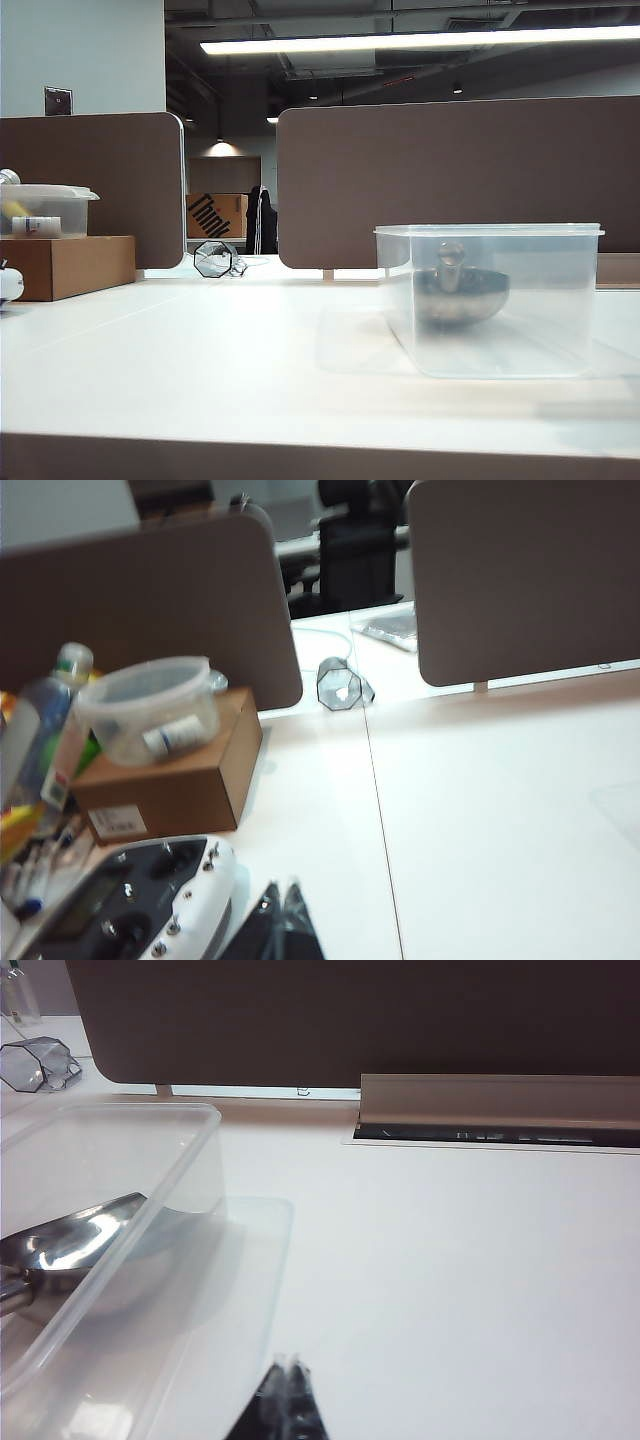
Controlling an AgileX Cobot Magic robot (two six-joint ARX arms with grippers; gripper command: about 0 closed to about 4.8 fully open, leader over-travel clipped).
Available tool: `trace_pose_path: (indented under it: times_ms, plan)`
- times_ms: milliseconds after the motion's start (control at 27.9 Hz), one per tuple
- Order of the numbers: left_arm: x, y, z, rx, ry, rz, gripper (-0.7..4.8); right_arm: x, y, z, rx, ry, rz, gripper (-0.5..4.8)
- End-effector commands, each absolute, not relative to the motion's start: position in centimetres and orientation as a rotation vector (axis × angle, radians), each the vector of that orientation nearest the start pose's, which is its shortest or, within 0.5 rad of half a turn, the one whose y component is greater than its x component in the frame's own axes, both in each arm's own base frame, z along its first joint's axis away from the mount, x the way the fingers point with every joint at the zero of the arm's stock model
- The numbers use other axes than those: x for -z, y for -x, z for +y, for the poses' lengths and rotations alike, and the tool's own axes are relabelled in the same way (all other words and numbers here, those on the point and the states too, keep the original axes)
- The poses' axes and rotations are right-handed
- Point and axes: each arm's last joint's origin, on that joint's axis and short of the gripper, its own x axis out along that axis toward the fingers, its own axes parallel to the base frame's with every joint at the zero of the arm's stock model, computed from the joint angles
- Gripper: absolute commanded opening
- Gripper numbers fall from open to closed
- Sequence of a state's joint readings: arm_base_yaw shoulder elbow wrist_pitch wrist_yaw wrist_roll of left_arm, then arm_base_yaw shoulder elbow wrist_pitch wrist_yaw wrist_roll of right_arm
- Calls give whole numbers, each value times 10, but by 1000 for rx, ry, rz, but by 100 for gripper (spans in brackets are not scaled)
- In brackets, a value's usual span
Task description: Pick up the metal ice scoop from the table and place it inside the transparent plastic box.
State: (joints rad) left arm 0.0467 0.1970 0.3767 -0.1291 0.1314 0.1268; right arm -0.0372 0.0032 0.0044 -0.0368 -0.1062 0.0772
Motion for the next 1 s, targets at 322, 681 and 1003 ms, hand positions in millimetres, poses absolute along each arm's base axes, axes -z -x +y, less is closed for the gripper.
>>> trace_pose_path:
  times_ms: [322, 681, 1003]
  plan:
    - [-191, -91, 1, 100, 19, -73, -5, -163, -97, 0, -71, -77, 26, -1]
    - [-170, -97, 6, -29, 84, -46, -5, -163, -97, 0, -70, -77, 26, -1]
    - [-170, -97, 7, -68, 84, -50, -5, -163, -97, 0, -70, -77, 26, -1]
